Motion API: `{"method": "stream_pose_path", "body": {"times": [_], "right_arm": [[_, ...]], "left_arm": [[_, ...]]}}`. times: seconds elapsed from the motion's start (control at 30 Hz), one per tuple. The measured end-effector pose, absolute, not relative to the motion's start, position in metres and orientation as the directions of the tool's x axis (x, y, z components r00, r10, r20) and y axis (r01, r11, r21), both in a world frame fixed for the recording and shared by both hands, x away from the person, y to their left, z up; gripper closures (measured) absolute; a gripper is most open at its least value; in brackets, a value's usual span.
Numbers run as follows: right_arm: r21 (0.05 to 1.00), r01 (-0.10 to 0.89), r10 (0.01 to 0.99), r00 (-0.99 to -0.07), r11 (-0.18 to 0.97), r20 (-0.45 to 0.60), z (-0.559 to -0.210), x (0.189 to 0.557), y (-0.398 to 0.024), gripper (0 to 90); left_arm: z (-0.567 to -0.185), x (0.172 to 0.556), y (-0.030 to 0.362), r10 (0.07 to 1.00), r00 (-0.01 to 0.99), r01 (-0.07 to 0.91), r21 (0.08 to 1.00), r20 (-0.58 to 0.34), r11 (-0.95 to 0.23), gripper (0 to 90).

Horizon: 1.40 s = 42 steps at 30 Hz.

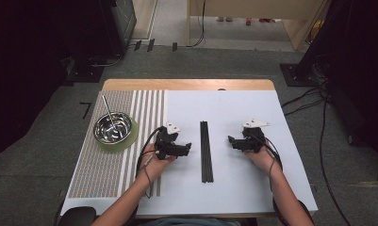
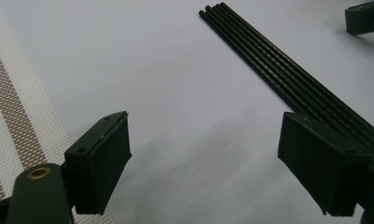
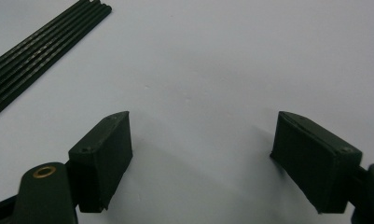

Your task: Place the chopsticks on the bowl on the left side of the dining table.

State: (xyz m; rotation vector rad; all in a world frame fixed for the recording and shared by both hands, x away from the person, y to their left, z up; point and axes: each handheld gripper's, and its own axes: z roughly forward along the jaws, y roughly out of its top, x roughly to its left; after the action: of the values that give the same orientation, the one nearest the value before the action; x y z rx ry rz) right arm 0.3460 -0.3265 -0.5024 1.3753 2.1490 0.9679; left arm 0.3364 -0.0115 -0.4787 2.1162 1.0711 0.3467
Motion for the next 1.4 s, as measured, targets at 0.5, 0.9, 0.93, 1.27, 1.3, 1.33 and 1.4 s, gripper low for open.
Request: {"method": "stream_pose_path", "body": {"times": [0.5, 0.9, 0.93, 1.27, 1.3, 1.33, 1.4], "right_arm": [[0.738, 0.617, 0.903, -0.43, 0.272, 0.027, -0.503, 0.346, -0.327, 19.6], [0.739, 0.616, 0.903, -0.43, 0.272, 0.026, -0.503, 0.346, -0.327, 19.6], [0.739, 0.616, 0.903, -0.429, 0.272, 0.026, -0.503, 0.346, -0.327, 19.6], [0.739, 0.616, 0.903, -0.43, 0.272, 0.026, -0.503, 0.346, -0.327, 19.6], [0.739, 0.616, 0.903, -0.43, 0.272, 0.026, -0.503, 0.346, -0.327, 19.6], [0.739, 0.616, 0.903, -0.43, 0.272, 0.026, -0.503, 0.346, -0.327, 19.6], [0.739, 0.616, 0.903, -0.43, 0.272, 0.026, -0.503, 0.346, -0.327, 19.6]], "left_arm": [[-0.483, 0.333, -0.023, 0.777, 0.625, 0.589, 0.699, -0.074, -0.406, 17.5], [-0.479, 0.332, -0.037, 0.758, 0.65, 0.554, 0.714, -0.049, -0.428, 17.5], [-0.479, 0.332, -0.037, 0.758, 0.65, 0.554, 0.714, -0.049, -0.428, 17.5], [-0.48, 0.333, -0.047, 0.753, 0.655, 0.553, 0.719, -0.063, -0.421, 17.5], [-0.48, 0.333, -0.048, 0.752, 0.656, 0.551, 0.72, -0.062, -0.422, 17.5], [-0.481, 0.333, -0.049, 0.751, 0.658, 0.551, 0.718, -0.06, -0.425, 17.5], [-0.481, 0.333, -0.049, 0.75, 0.659, 0.55, 0.718, -0.06, -0.425, 17.5]]}}
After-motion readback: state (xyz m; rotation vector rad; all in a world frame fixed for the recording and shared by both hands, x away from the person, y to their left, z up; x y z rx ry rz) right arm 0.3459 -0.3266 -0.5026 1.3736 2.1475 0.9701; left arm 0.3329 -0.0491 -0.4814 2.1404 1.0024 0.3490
